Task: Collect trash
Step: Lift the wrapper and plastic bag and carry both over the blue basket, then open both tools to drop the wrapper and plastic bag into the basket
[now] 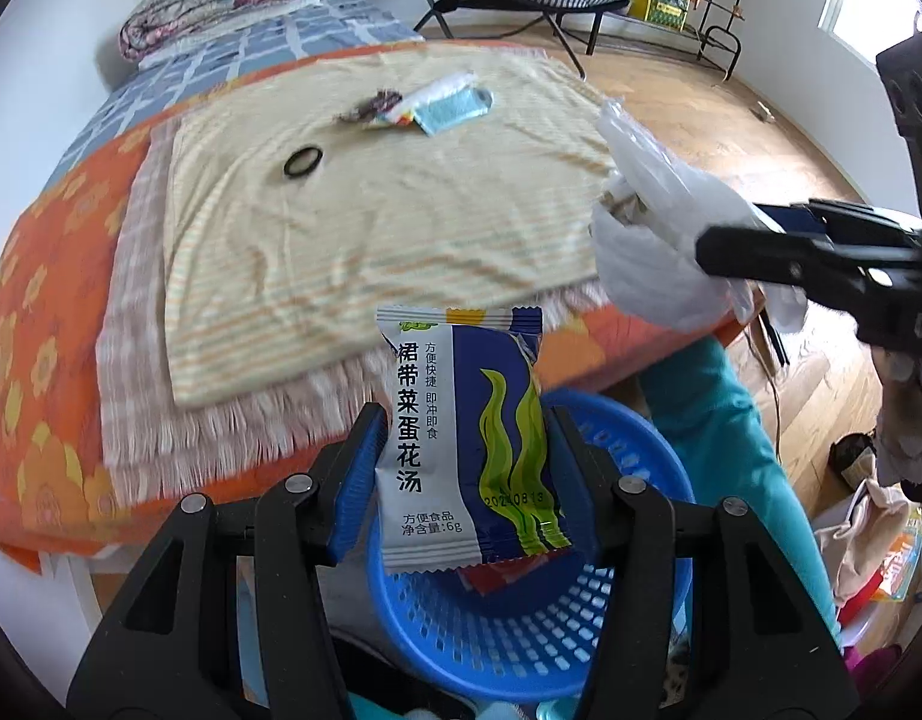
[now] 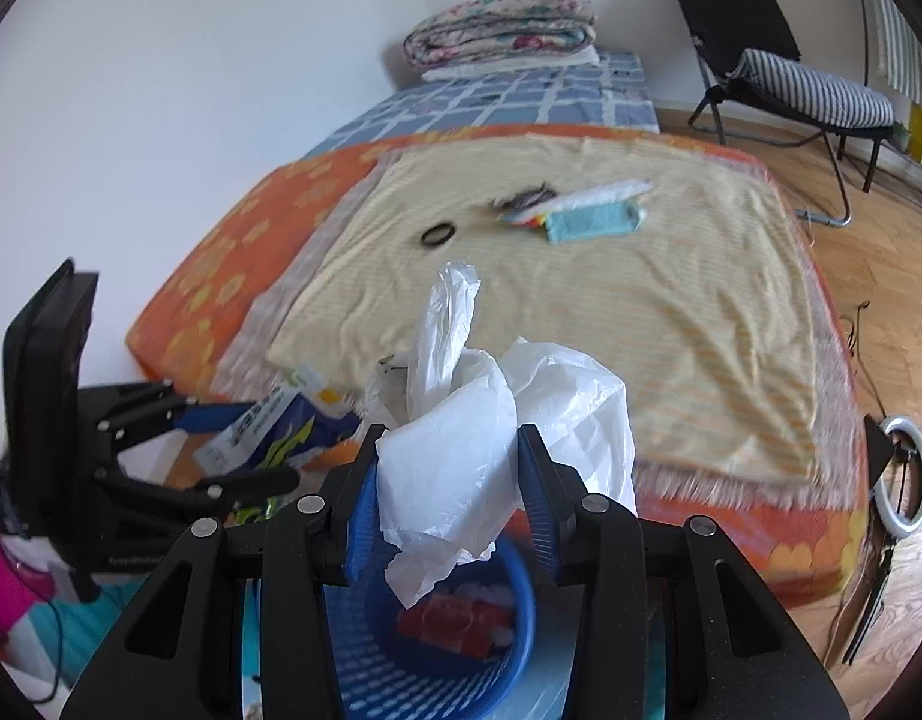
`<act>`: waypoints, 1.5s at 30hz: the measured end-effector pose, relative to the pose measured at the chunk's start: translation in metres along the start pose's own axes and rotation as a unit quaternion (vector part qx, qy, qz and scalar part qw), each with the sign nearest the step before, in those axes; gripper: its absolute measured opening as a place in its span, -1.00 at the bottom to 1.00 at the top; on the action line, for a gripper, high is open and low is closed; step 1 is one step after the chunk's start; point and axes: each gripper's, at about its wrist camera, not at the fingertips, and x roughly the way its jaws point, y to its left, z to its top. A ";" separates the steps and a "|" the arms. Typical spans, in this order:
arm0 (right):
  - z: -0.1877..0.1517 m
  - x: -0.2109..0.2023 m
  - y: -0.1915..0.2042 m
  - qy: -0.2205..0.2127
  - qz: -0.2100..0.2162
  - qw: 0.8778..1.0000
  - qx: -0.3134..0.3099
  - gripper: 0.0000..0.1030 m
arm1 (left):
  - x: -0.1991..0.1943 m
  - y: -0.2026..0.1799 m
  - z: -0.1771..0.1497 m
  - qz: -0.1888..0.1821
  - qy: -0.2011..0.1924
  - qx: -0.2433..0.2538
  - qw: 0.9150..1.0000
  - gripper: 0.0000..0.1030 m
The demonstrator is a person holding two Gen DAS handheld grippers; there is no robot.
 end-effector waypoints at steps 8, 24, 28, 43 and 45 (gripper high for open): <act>-0.044 0.009 0.014 0.034 0.005 0.999 -0.002 -0.21 | 0.012 -0.002 -0.033 -0.005 0.030 0.000 1.000 0.08; -0.088 0.033 0.023 0.079 0.004 0.997 0.003 -0.21 | 0.038 -0.005 -0.078 -0.008 0.083 0.001 0.996 0.08; -0.096 0.042 0.023 0.092 0.005 0.996 0.008 -0.21 | 0.043 -0.006 -0.085 -0.009 0.094 0.000 0.996 0.08; -0.107 0.058 0.022 0.116 0.000 0.993 0.012 -0.16 | 0.057 -0.011 -0.090 -0.009 0.113 0.005 0.994 0.08; -0.109 0.059 0.021 0.120 0.000 0.993 0.013 -0.11 | 0.058 -0.012 -0.090 -0.008 0.114 0.006 0.993 0.09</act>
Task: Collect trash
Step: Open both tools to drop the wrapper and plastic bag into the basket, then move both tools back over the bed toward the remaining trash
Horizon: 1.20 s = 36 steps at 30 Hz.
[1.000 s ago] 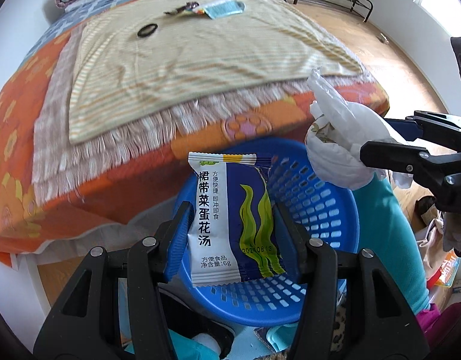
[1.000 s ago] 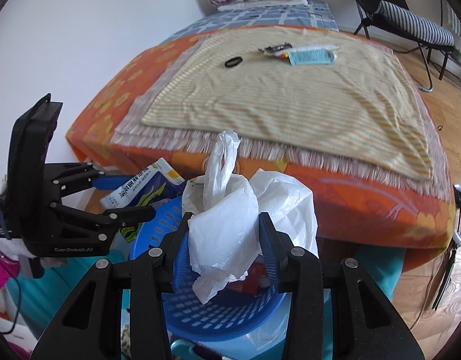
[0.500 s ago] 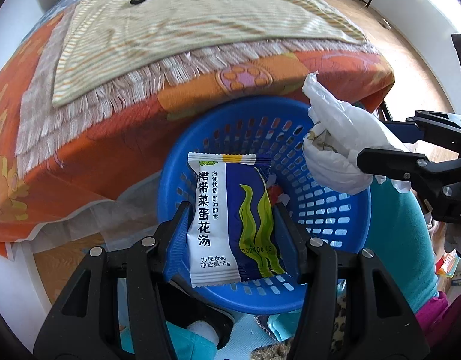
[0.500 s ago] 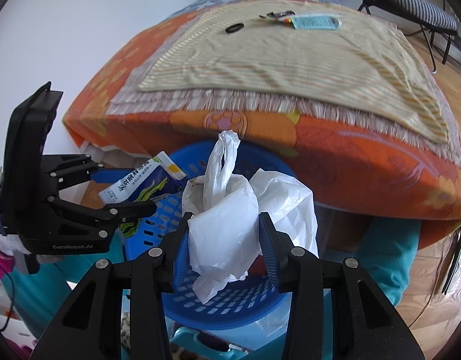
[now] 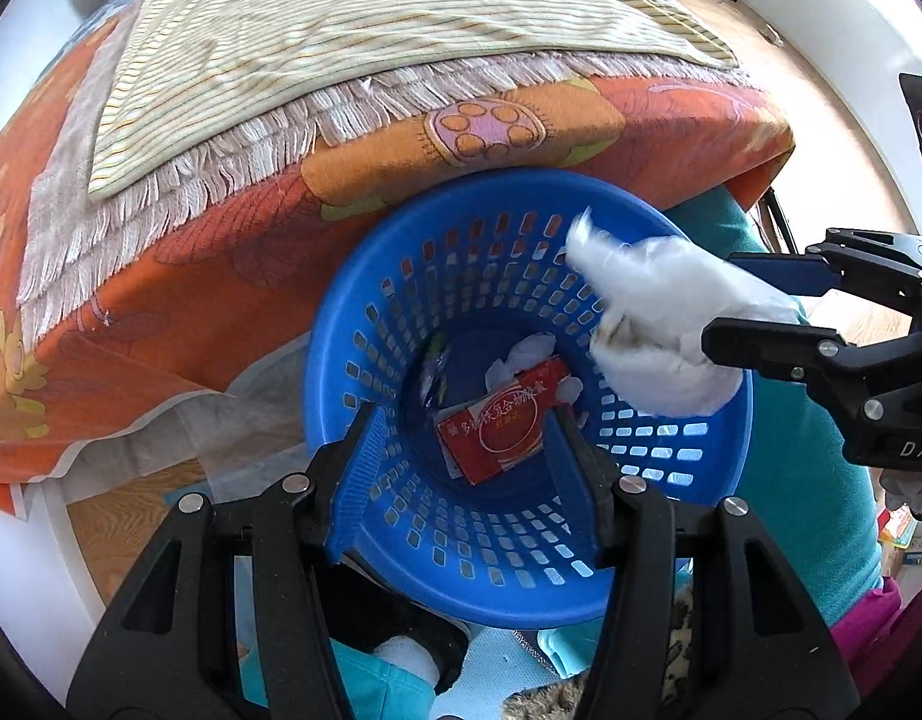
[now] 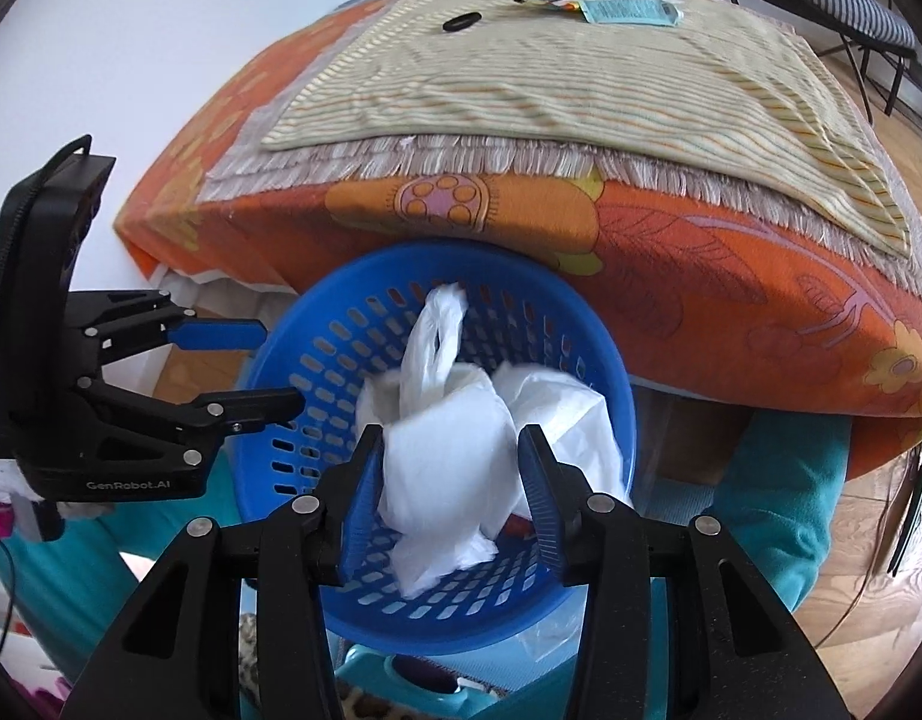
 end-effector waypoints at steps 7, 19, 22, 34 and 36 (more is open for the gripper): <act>-0.001 0.004 -0.003 0.006 -0.002 1.000 0.009 -0.02 | 0.001 0.000 0.000 0.001 0.001 -0.001 1.000 0.10; 0.010 -0.007 -0.020 -0.009 -0.005 0.999 0.034 0.11 | -0.006 0.009 0.010 -0.005 -0.002 -0.014 1.000 0.10; 0.017 -0.011 -0.025 -0.015 -0.008 0.999 0.040 0.11 | -0.014 0.012 0.017 -0.007 -0.010 -0.018 1.000 0.10; 0.053 -0.032 -0.048 -0.057 -0.022 0.997 0.056 0.12 | -0.039 0.030 0.067 0.008 -0.053 -0.019 0.998 0.10; 0.060 -0.035 -0.052 -0.064 -0.026 0.996 0.057 0.12 | -0.043 0.036 0.078 0.012 -0.064 -0.024 0.998 0.10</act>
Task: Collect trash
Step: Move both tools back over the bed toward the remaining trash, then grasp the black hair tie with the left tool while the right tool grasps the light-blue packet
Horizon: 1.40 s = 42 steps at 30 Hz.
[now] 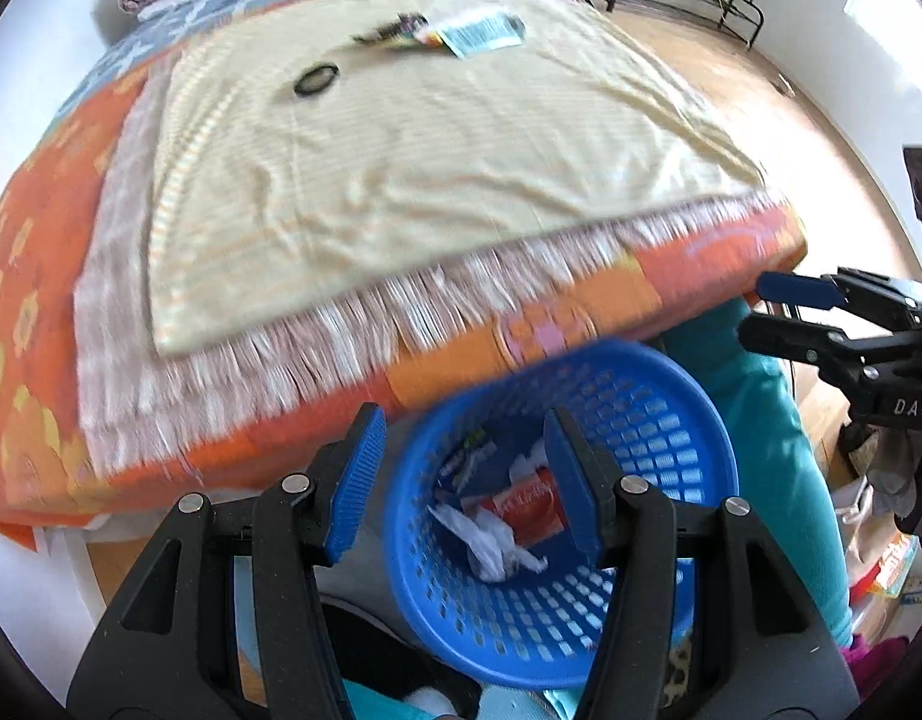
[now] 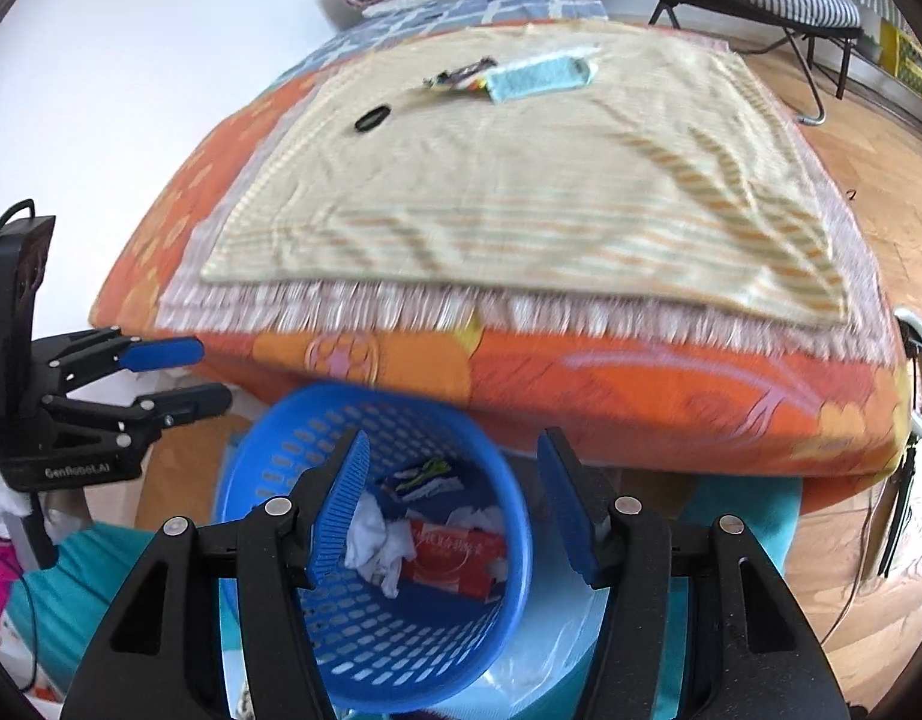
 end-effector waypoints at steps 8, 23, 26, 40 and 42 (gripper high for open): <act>0.038 -0.004 -0.013 -0.029 -0.013 0.999 0.003 0.12 | -0.002 0.022 0.045 0.012 -0.031 -0.014 0.999 0.10; 0.133 0.017 -0.054 -0.071 -0.032 0.997 0.011 0.12 | 0.017 0.073 0.131 0.020 -0.076 -0.054 0.995 0.10; 0.148 0.026 -0.063 -0.068 -0.026 0.997 0.021 0.12 | 0.025 0.086 0.147 0.011 -0.086 -0.070 0.994 0.10; 0.219 0.081 -0.111 -0.065 -0.004 0.994 0.085 0.12 | 0.089 0.139 0.203 -0.024 -0.052 -0.136 0.989 -0.42; 0.226 0.088 -0.115 -0.065 0.003 0.994 0.092 0.12 | 0.098 0.142 0.206 -0.028 -0.046 -0.139 0.989 -0.42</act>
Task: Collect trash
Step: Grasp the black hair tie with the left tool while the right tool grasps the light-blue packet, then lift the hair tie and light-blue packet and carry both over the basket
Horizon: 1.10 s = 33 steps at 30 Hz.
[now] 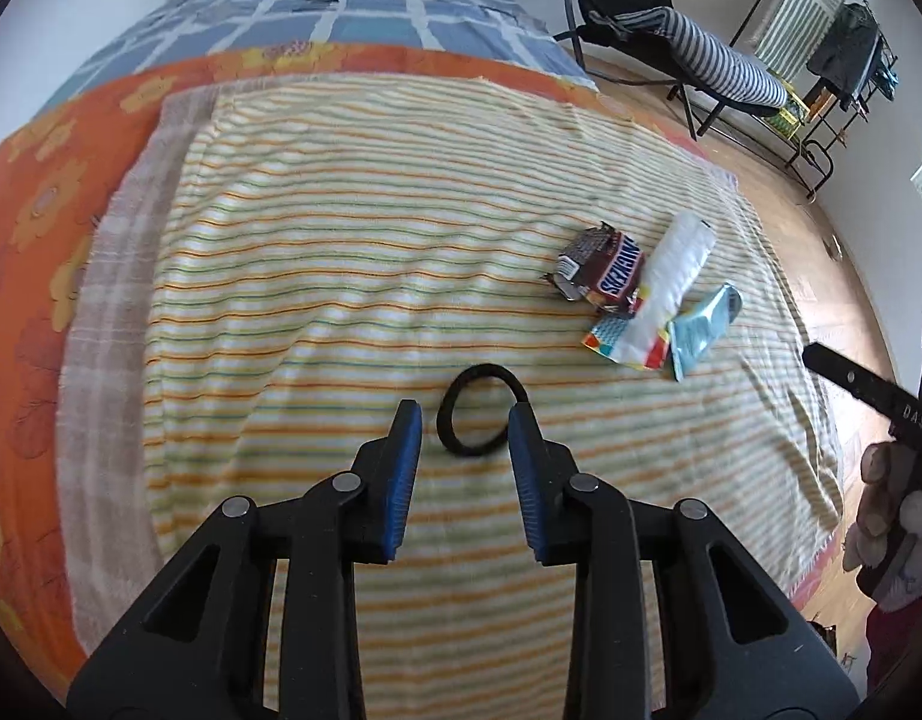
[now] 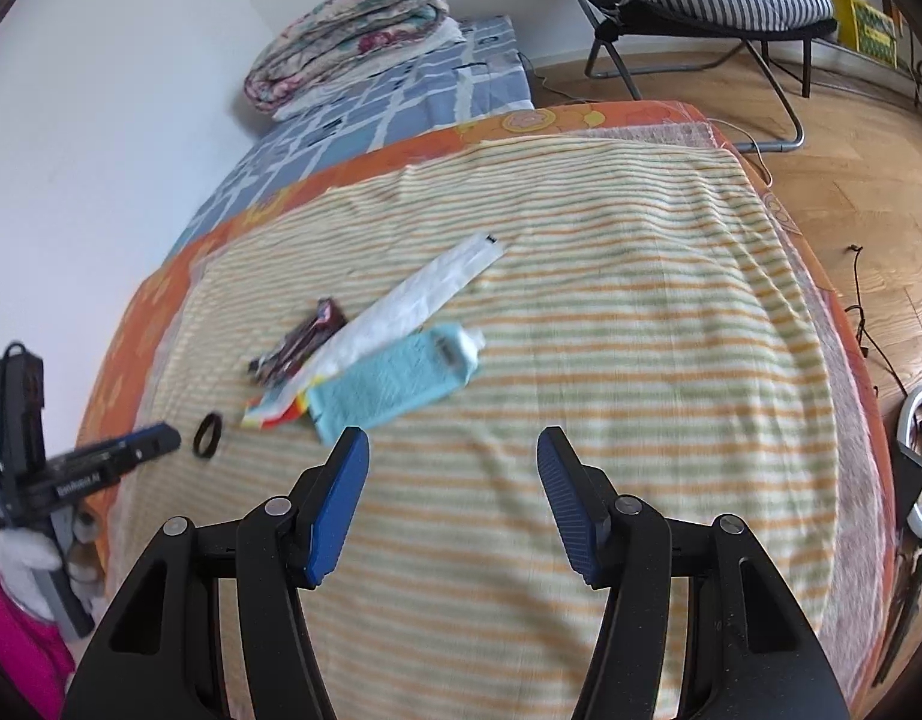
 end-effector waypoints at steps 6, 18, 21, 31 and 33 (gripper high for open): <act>0.017 0.024 -0.007 0.003 0.019 0.999 0.027 0.12 | 0.016 0.002 0.003 0.006 0.009 0.001 1.000 -0.52; 0.031 0.057 -0.009 0.009 -0.004 0.999 0.039 -0.14 | 0.027 0.001 0.004 0.021 0.000 0.010 1.000 -0.85; 0.030 0.060 -0.007 0.011 -0.012 0.999 0.030 -0.35 | 0.027 -0.002 0.004 0.028 -0.003 0.021 0.999 -0.89; 0.029 0.050 -0.003 -0.001 -0.005 1.000 0.018 -0.81 | 0.020 -0.003 0.004 0.028 -0.013 0.025 0.999 -0.93; 0.030 0.048 -0.002 -0.005 -0.004 1.000 0.013 -0.81 | 0.018 -0.004 0.003 0.028 -0.017 0.027 0.999 -0.94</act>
